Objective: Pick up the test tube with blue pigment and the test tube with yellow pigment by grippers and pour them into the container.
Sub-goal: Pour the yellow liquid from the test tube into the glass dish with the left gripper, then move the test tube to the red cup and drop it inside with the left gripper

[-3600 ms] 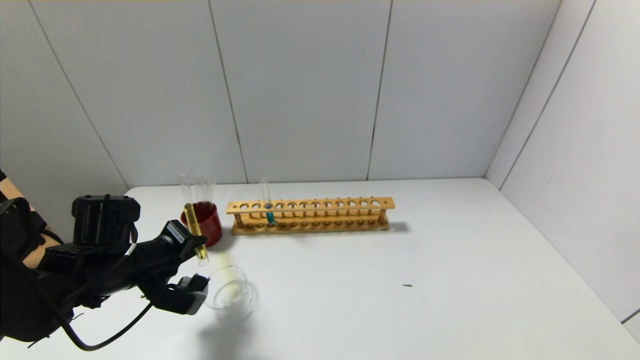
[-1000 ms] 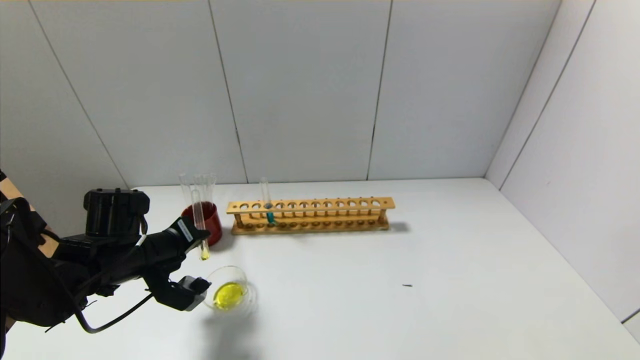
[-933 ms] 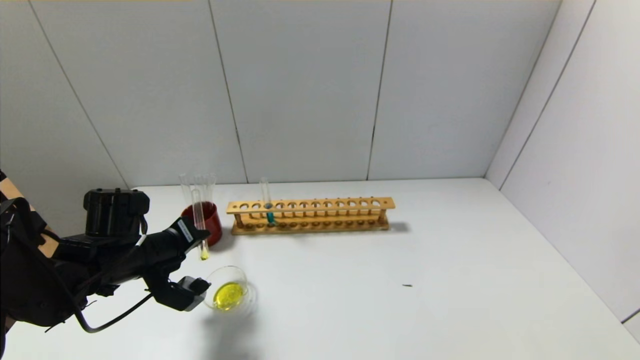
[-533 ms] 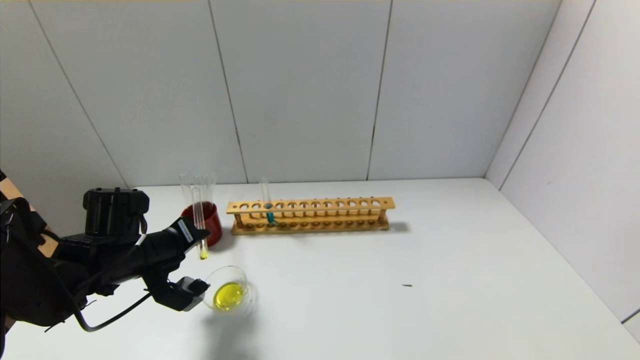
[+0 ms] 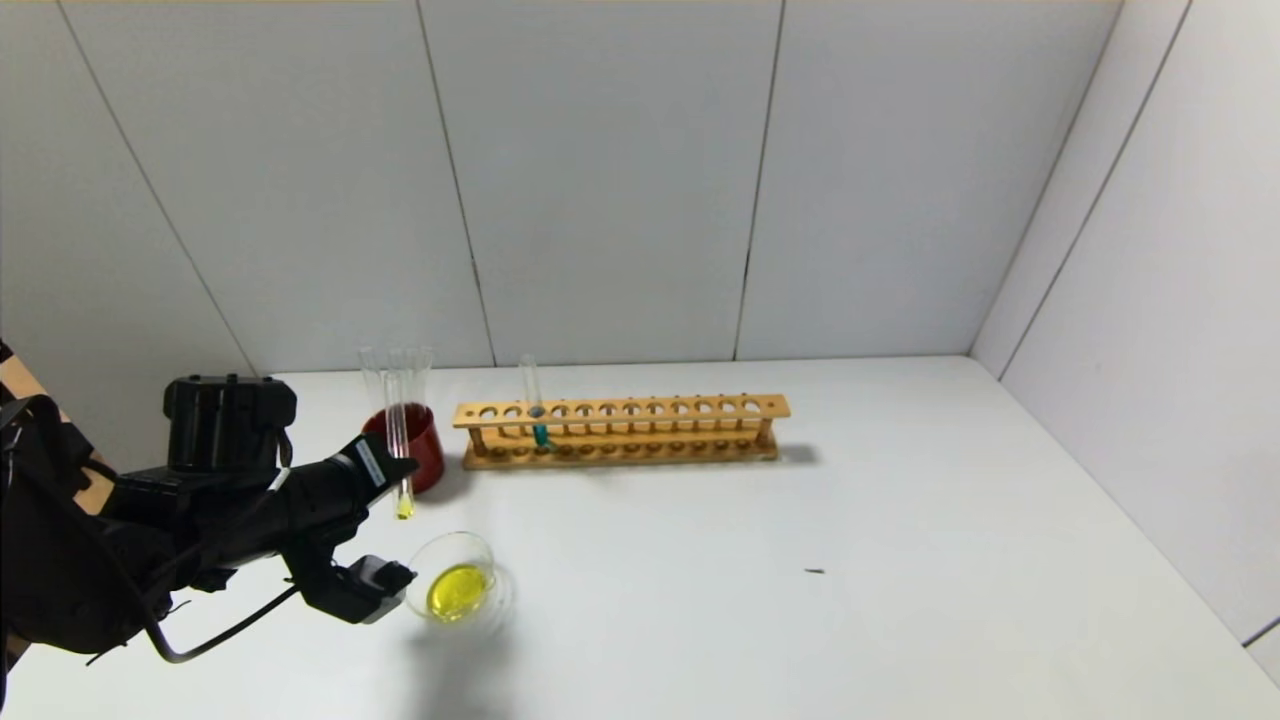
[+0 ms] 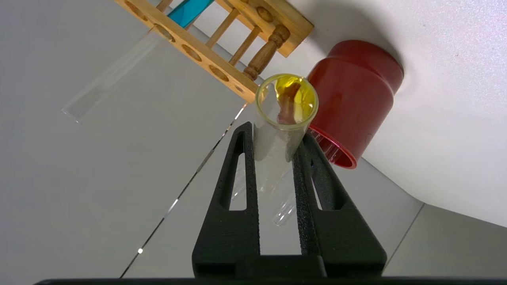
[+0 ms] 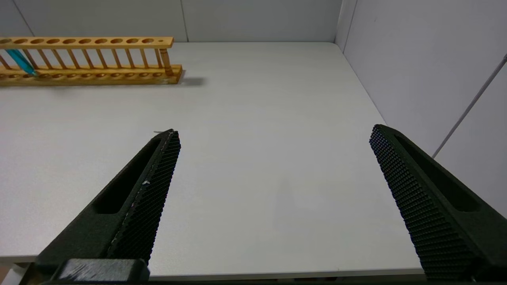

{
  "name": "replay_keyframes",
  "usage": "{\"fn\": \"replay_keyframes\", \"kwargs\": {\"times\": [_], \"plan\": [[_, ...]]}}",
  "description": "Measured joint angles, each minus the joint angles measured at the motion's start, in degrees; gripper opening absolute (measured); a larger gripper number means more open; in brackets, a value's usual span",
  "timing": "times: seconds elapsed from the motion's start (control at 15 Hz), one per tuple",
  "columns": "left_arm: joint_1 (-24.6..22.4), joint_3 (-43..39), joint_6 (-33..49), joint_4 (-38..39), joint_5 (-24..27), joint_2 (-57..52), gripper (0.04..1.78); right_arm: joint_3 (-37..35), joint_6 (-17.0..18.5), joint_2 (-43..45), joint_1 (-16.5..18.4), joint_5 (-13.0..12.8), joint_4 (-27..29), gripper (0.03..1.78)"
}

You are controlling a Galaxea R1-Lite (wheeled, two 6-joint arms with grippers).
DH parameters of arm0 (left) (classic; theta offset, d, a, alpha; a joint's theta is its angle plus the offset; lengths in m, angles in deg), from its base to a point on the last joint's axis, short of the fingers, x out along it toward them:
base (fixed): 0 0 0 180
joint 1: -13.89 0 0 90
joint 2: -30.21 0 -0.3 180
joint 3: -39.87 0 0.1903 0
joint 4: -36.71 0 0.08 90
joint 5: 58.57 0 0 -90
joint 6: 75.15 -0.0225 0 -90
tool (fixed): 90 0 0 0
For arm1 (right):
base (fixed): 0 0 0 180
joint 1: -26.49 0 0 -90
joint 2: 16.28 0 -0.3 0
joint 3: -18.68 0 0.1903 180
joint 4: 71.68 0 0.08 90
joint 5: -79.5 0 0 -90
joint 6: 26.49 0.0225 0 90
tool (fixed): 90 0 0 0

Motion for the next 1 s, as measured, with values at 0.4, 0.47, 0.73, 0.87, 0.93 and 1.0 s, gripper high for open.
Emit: {"fn": "replay_keyframes", "kwargs": {"times": [0.4,0.47,0.73,0.87,0.93,1.0], "plan": [[0.0,-0.7,0.9,-0.2,0.0,-0.9,0.31,0.0,0.0,0.0,0.0,0.0,0.0,1.75],[-0.1,-1.0,3.5,-0.2,0.1,-1.3,0.31,0.0,0.0,0.0,0.0,0.0,0.0,1.75],[1.6,-3.8,26.4,0.2,-0.9,-7.3,0.31,0.0,0.0,0.0,0.0,0.0,0.0,1.75],[3.3,-4.2,41.0,0.3,-4.6,-11.8,0.31,0.0,0.0,0.0,0.0,0.0,0.0,1.75],[4.3,-4.3,49.2,0.3,-6.9,-14.1,0.31,0.0,0.0,0.0,0.0,0.0,0.0,1.75],[5.1,-4.4,56.6,0.3,-8.7,-16.0,0.31,0.0,0.0,0.0,0.0,0.0,0.0,1.75]]}}
